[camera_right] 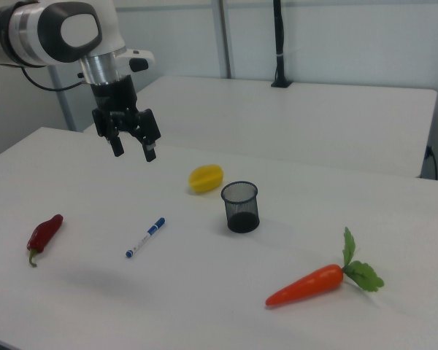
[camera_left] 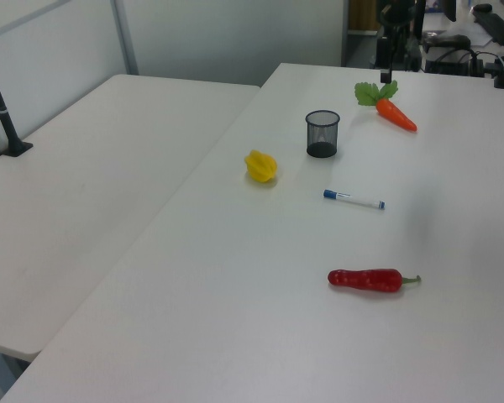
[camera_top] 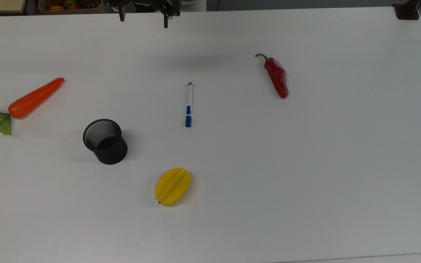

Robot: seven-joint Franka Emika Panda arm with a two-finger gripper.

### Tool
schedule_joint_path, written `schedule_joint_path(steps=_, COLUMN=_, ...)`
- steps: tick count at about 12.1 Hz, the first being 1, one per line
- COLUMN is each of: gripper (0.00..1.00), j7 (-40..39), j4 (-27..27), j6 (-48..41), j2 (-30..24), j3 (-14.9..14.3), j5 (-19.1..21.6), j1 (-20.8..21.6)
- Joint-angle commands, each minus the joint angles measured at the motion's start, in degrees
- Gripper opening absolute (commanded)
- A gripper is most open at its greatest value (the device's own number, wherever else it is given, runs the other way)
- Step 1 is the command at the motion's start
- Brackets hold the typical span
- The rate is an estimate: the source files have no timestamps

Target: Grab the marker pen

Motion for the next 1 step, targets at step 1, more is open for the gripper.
schedule_joint_path(steps=1, gripper=1.0, j7=-1.03, j4=-1.53, j6=-1.01, j2=-1.65, j3=-0.02, j5=0.37, j1=-0.06)
